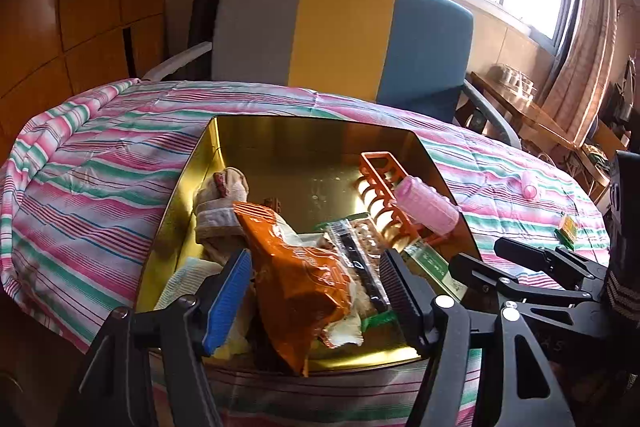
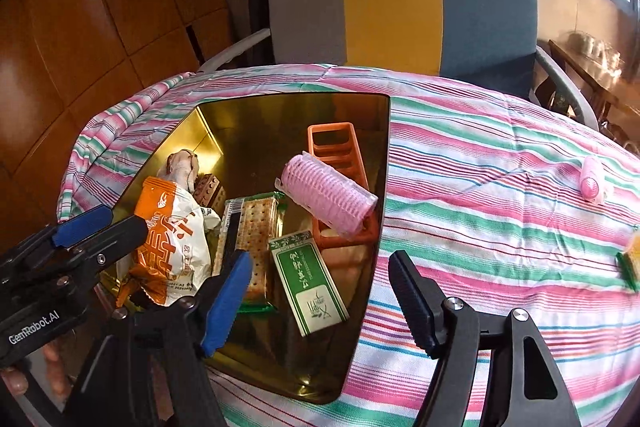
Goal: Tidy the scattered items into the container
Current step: 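Open both tools into the tray and withdraw toward the remaining items, then move the left tool to the second pink roller while the right tool approaches the cracker pack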
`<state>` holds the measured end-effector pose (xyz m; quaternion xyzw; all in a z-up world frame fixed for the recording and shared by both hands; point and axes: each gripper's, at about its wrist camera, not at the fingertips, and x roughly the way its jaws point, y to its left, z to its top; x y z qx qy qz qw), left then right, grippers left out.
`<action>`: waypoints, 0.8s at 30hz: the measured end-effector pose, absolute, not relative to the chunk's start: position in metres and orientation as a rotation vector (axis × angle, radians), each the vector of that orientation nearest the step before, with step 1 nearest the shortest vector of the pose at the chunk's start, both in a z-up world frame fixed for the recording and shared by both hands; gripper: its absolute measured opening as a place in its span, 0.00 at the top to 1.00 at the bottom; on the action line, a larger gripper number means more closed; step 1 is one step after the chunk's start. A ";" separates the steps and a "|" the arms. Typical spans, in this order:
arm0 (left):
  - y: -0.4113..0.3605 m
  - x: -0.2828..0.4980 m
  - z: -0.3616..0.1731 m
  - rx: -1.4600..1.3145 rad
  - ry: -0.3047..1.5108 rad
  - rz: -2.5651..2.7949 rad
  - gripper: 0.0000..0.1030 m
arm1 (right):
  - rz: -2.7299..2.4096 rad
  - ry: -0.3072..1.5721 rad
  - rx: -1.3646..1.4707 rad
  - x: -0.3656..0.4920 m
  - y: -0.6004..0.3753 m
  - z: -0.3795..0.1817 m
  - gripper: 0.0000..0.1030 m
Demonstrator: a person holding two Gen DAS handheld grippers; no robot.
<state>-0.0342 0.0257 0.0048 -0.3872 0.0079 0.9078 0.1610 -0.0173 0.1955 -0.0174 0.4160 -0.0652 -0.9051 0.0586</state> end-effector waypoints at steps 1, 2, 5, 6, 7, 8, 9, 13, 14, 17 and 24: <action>0.030 -0.031 0.006 -1.100 0.031 2.583 0.34 | -2.748 -0.213 1.263 -0.014 0.199 -0.018 0.30; 0.035 -0.028 0.007 -1.095 0.039 2.572 0.34 | -2.754 -0.229 1.266 -0.010 0.204 -0.018 0.30; 0.051 -0.018 0.009 -1.079 0.061 2.533 0.34 | -2.780 -0.286 1.278 0.001 0.220 -0.021 0.29; 0.057 -0.014 0.009 -1.077 0.071 2.518 0.34 | -2.789 -0.305 1.282 0.006 0.226 -0.022 0.29; 0.062 -0.011 0.009 -1.075 0.079 2.504 0.34 | -2.799 -0.322 1.286 0.010 0.232 -0.023 0.29; 0.069 -0.007 0.008 -1.074 0.090 2.487 0.34 | -2.808 -0.337 1.290 0.014 0.237 -0.024 0.29; 0.075 -0.003 0.007 -1.074 0.102 2.467 0.34 | -2.818 -0.352 1.295 0.019 0.243 -0.025 0.29; 0.104 0.014 0.002 -1.065 0.173 2.392 0.34 | -2.861 -0.406 1.324 0.038 0.268 -0.032 0.29; 0.111 0.019 0.001 -1.063 0.191 2.370 0.34 | -2.870 -0.424 1.334 0.042 0.275 -0.035 0.28; 0.134 0.031 -0.003 -1.047 0.252 2.308 0.34 | -2.905 -0.484 1.366 0.055 0.297 -0.041 0.28; 0.180 0.035 -0.003 -1.054 0.287 2.186 0.34 | -3.001 -0.680 1.427 0.084 0.361 -0.054 0.27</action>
